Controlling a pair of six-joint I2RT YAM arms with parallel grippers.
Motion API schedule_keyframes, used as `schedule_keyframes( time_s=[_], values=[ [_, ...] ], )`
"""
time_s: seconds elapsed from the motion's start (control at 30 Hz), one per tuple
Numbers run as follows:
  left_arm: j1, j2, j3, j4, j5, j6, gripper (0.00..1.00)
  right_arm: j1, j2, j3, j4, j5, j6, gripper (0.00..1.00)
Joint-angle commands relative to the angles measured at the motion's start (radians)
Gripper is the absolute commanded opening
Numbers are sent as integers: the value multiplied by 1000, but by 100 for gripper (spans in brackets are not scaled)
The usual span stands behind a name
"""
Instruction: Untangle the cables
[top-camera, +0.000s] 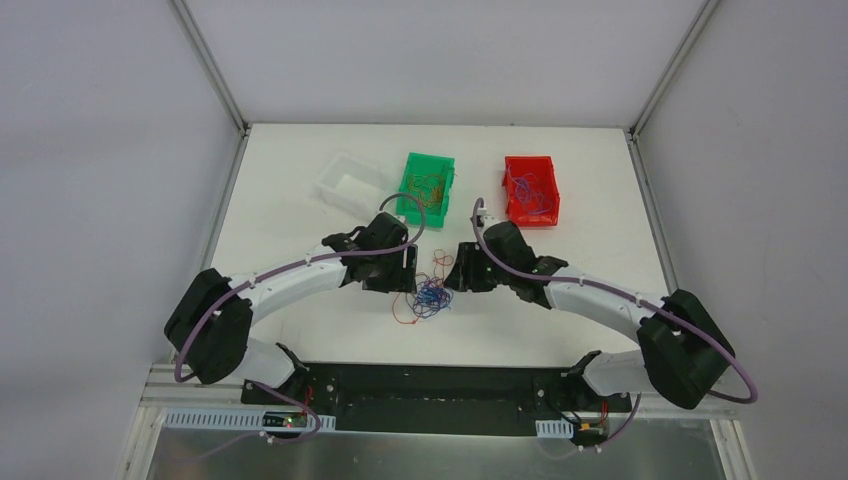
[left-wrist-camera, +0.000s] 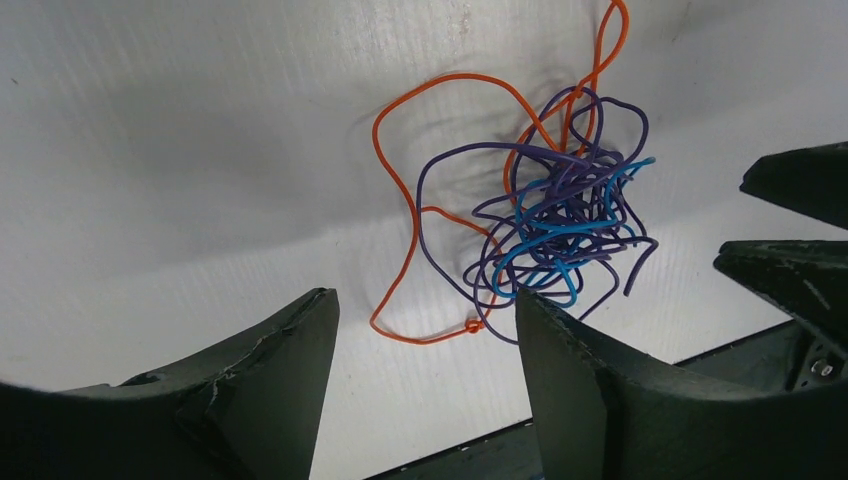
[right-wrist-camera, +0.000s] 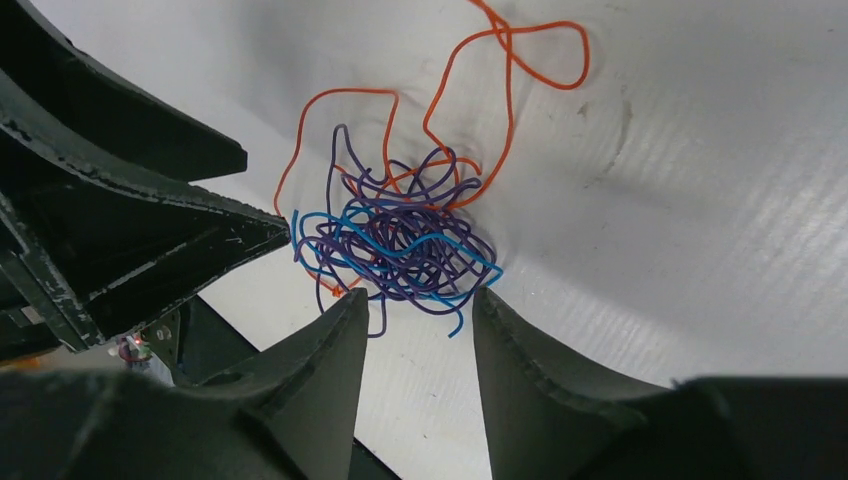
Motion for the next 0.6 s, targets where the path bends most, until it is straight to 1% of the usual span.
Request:
schedule_keyframes(
  time_s=[0.0,0.17,0.37,0.43,0.57],
  values=[
    [3,18,3,19,20,9,66,43,33,7,74,10,-42,45],
    [5,37,-4,63,30,8,66,71,83,-23,146,-61,-72,46],
    [12,95,9,89,47,-3,60,88,154,-14,159,-34,-83,44],
    [17,104,8,101,48,-4,59,91,169,-7,159,-34,-85,37],
    [32,128,1,132,50,-12,50,93,161,-14,164,-19,-77,10]
  ],
)
